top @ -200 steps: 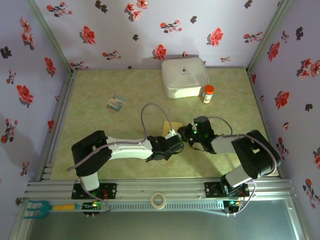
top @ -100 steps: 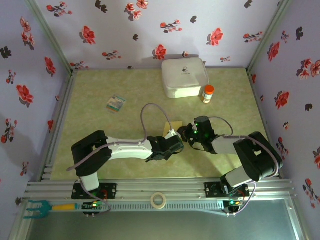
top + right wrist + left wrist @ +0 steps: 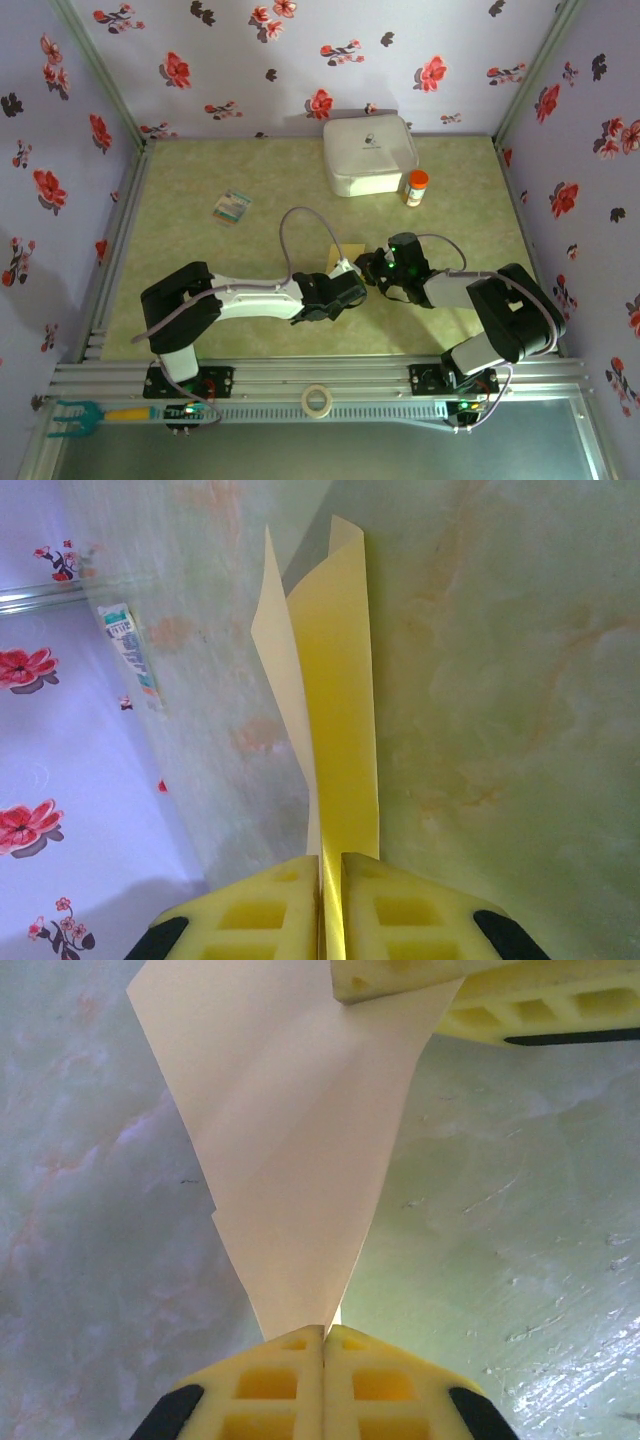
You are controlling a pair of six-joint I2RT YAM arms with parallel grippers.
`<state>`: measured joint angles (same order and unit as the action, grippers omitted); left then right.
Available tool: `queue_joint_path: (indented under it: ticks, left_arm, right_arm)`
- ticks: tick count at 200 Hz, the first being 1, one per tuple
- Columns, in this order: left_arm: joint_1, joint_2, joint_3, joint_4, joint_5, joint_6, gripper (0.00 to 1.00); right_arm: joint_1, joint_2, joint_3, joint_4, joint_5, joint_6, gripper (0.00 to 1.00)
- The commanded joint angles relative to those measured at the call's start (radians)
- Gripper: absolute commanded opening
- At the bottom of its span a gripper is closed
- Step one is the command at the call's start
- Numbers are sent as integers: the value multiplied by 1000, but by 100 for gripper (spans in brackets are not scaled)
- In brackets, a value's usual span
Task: Fold a paper plane with a square sheet of paper (pick it up from the middle)
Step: Fold the wing for the fifth time at the center of the table.
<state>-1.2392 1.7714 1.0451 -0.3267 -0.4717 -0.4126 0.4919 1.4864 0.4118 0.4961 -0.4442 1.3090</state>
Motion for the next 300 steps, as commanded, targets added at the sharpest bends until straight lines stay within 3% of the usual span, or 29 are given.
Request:
queue_joint_path:
  ticks: [1,61,131,194,236,273,300]
  left_arm:
    - [-4,-37,-19,15,-29,-23,0]
    - [-3,-38,-25,29,-8,-11,0]
    - [-3,-33,-28,37,12,11,0]
    - [-1,-58,-82,125,36,51,0]
    - [61,-128,-197,278,201,51,0]
    - [100,-174,-275,375,319,58,0]
    - [124,-196,-315,412,370,54,0]
  right_arm:
    - [5,-5,25,-25,5,-27,16]
    - [-4,-3,41,-42,-10,-42,22]
    - [-21,-3,54,-76,-23,-70,13]
    - [-33,-53,41,-139,2,-94,27]
    - [-53,-165,33,-280,59,-147,38]
    - [-64,-277,33,-399,115,-193,40]
    - [-63,-326,15,-379,108,-205,41]
